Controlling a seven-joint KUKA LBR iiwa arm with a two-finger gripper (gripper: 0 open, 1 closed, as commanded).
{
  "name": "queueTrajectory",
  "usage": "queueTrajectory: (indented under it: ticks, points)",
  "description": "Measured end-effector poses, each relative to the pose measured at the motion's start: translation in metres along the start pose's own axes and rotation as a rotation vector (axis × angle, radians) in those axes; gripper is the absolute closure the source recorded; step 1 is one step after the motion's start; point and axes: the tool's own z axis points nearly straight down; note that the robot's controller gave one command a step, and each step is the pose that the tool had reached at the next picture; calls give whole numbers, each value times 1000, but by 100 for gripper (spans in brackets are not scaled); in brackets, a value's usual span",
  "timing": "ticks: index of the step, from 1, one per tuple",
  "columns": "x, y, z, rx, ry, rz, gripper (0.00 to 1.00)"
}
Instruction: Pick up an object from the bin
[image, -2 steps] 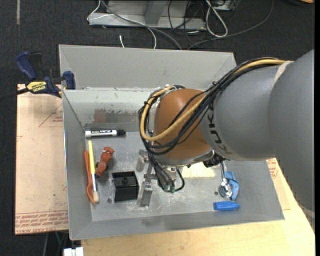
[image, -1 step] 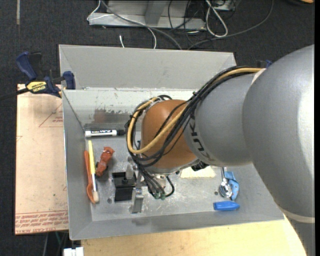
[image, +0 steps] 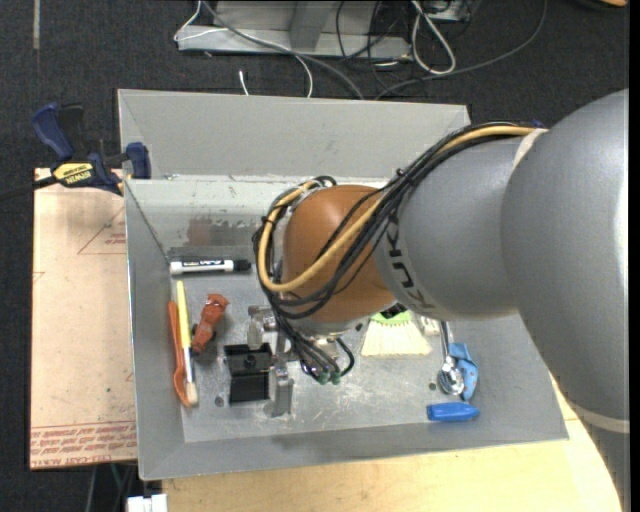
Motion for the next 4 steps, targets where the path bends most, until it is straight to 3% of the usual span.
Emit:
queueTrajectory:
  ticks: [1,2,3,4]
  points:
    - [12,-12,52,1,-4,238,0]
    - [10,-19,60,-5,-11,110,100]
    - [10,-19,60,-5,-11,110,100]
    - [13,-20,45,-2,1,110,100]
